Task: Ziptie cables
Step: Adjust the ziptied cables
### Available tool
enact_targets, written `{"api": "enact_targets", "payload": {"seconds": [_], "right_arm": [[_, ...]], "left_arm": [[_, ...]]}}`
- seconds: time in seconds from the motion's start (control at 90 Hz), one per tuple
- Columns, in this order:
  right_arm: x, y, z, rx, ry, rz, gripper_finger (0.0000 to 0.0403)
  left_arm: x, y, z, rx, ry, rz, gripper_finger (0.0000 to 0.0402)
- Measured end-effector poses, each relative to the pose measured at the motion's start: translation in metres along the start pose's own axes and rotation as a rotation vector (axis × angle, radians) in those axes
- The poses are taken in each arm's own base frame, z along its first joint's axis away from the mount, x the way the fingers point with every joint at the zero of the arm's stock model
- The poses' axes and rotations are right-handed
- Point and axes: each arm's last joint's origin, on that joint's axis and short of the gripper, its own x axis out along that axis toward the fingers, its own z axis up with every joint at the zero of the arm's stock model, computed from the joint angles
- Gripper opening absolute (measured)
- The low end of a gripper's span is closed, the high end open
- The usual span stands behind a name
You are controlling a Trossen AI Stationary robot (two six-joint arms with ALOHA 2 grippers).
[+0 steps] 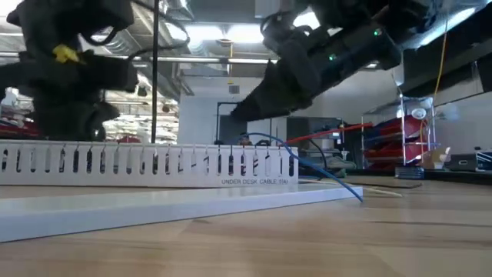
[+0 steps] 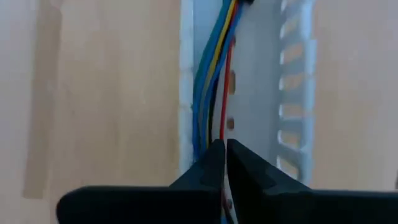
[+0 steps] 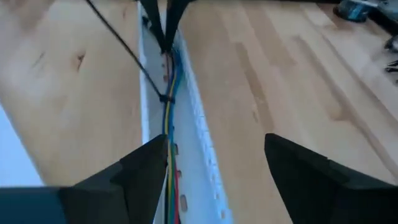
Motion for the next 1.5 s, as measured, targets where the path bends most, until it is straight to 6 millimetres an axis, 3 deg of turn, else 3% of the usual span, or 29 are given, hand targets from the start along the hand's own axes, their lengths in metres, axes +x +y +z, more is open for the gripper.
{"api": "enact_targets", "payload": {"seconds": [0.489,0.9,1.333,1.5], "right_arm": [[-0.002,-0.001,-0.014,-0.047,0.142,-0.012,0.0253],[-0.002,-0.001,-0.015,-0.056,0.157,-0.011,0.0253],[-0.002,-0.001,-0.016,-0.072,0.167,-0.01,0.0253],[-0.002,-0.001,-0.017,-0.081,0.169,-0.01,0.0253]], "left_arm": [[-0.001,0.002,-0.024,0.002,0.237,-0.032,0.0001],[-0.021,0.007,-0.034,0.011,0.491,0.042,0.0001],[-0.012,-0.006,-0.052,-0.015,0.485,0.022,0.0001],[-0.016,-0.004,-0.063,0.014,0.584,0.073,0.0001]]}}
